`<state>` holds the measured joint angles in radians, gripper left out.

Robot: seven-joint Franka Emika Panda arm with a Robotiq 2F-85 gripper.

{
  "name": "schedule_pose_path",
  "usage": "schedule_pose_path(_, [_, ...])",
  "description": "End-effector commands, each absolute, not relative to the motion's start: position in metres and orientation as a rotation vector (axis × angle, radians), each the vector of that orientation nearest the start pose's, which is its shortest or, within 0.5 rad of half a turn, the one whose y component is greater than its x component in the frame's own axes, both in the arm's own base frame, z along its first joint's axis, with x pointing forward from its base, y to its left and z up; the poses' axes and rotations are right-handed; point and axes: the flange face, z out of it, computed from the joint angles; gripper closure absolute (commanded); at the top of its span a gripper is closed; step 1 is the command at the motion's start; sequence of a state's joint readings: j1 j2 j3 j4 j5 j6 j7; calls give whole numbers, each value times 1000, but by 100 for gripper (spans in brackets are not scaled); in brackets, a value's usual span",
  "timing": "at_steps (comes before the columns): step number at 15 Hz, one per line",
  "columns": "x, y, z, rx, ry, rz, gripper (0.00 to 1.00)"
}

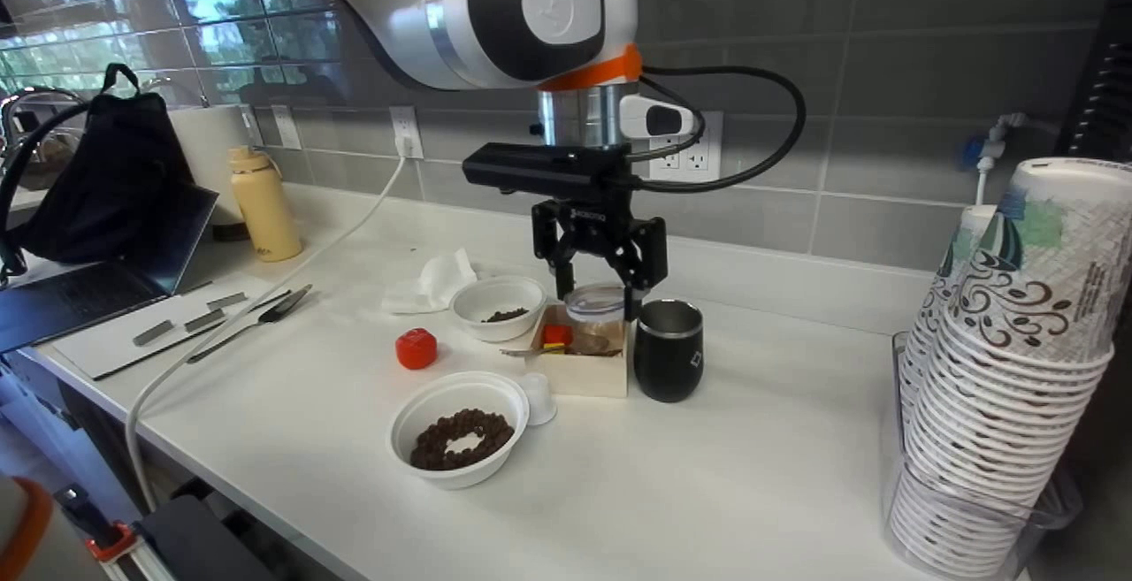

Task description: Remove the lid from the black cup

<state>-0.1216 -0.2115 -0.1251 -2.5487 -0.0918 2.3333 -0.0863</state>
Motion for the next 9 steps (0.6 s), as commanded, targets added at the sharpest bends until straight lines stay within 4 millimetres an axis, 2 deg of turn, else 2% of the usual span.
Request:
schedule_pose_path(1, [361, -105, 343, -3134, 210, -22, 35])
schedule_pose_path(4, [328, -119, 332, -3126, 320, -54, 35])
schedule_pose_path(5, [349, -141, 343, -3106, 365, -84, 35])
schedule_pose_path(6, [342, -151, 340, -3087, 413, -125, 35])
schedule_pose_path(9, [341, -178, 342, -3044, 531, -254, 35])
